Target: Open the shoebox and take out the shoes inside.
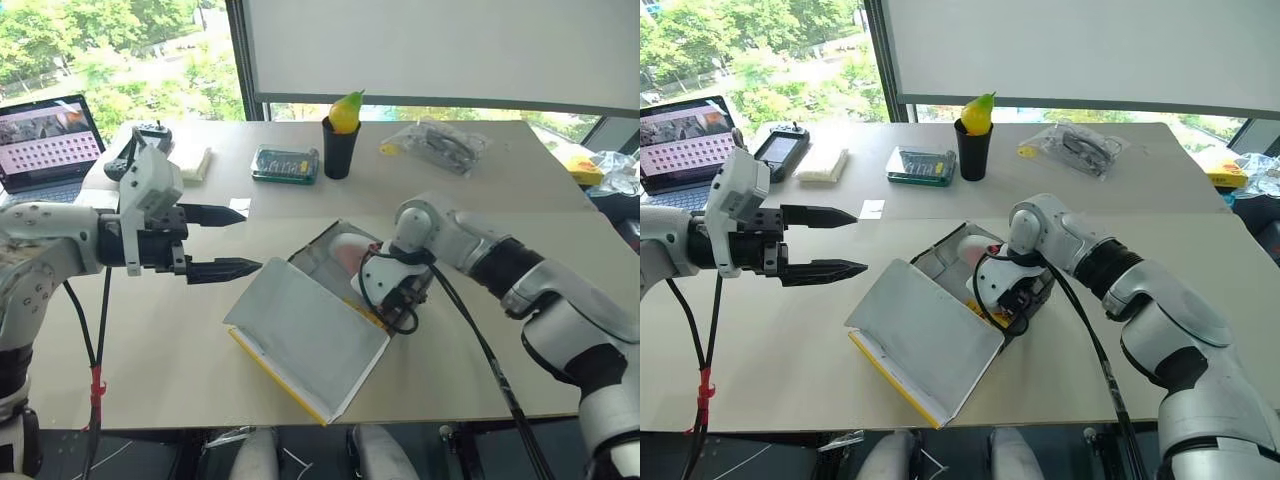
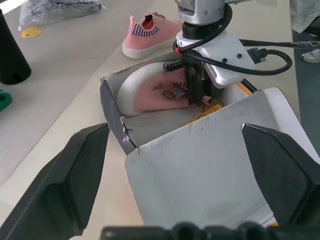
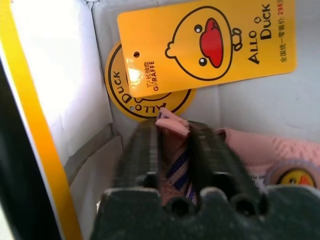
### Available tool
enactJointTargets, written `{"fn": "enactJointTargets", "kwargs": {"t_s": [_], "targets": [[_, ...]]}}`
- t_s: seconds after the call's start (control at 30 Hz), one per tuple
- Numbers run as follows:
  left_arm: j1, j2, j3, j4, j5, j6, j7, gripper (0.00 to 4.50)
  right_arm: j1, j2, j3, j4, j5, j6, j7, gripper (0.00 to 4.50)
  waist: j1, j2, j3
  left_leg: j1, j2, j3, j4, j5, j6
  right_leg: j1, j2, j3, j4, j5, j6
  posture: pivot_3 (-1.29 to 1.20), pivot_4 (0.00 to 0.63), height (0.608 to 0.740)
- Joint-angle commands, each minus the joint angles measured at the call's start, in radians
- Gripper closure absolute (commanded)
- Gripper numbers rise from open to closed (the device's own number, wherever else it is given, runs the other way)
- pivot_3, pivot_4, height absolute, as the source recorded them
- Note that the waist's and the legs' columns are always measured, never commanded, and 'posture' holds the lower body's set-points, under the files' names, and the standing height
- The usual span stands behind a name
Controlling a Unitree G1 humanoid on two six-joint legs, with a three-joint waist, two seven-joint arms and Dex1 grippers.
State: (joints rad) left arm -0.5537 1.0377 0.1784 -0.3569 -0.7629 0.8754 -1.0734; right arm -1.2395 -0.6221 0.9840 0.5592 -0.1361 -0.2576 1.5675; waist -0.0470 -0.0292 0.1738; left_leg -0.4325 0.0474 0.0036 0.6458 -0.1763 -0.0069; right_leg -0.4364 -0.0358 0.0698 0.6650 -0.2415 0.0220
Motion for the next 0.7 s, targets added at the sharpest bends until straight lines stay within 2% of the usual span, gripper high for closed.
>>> {"fn": "enactJointTargets", "kwargs": {"t_s": [0.03,0.17,0.3,0.5,0.7], "targets": [[-0.022,0.014,0.019,-0.020,-0.012,-0.009,-0.001,0.00,-0.028,0.014,-0.084,-0.014,-0.011,-0.002,0.039,4.46,0.000,0.000,0.000,0.000,0.000,0.000,0.000,0.000,0.000,0.000,0.000,0.000,0.000,0.000,0.000,0.00,0.150,0.732],[-0.036,0.008,0.003,-0.009,-0.007,-0.018,-0.005,0.00,-0.033,0.052,-0.208,-0.069,0.013,0.077,-0.028,4.46,-0.002,0.000,0.000,0.001,0.000,0.000,0.000,0.000,0.000,0.000,0.001,0.000,0.000,0.000,0.000,0.00,0.150,0.732],[-0.056,0.001,-0.015,0.002,-0.003,-0.024,-0.017,0.00,-0.012,0.080,-0.355,-0.194,0.084,0.284,-0.061,4.46,0.003,0.000,0.000,0.000,0.001,0.000,-0.001,0.000,0.000,0.000,0.001,0.000,0.000,0.000,0.000,0.00,0.150,0.732],[-0.080,-0.002,-0.044,0.024,0.009,-0.037,-0.038,0.00,0.067,0.087,-0.486,-0.349,0.113,0.542,-0.145,4.46,0.010,0.000,0.000,0.000,0.000,0.000,-0.001,0.000,0.000,0.001,0.001,-0.001,0.000,0.000,0.000,0.00,0.150,0.732],[-0.126,-0.008,-0.087,0.064,0.031,-0.054,-0.079,0.00,0.074,0.136,-0.651,-0.435,0.190,0.877,-0.307,4.46,0.004,0.000,0.000,0.000,0.000,0.000,-0.001,0.000,0.000,0.000,0.001,0.000,0.001,0.000,0.000,0.00,0.150,0.732]]}}
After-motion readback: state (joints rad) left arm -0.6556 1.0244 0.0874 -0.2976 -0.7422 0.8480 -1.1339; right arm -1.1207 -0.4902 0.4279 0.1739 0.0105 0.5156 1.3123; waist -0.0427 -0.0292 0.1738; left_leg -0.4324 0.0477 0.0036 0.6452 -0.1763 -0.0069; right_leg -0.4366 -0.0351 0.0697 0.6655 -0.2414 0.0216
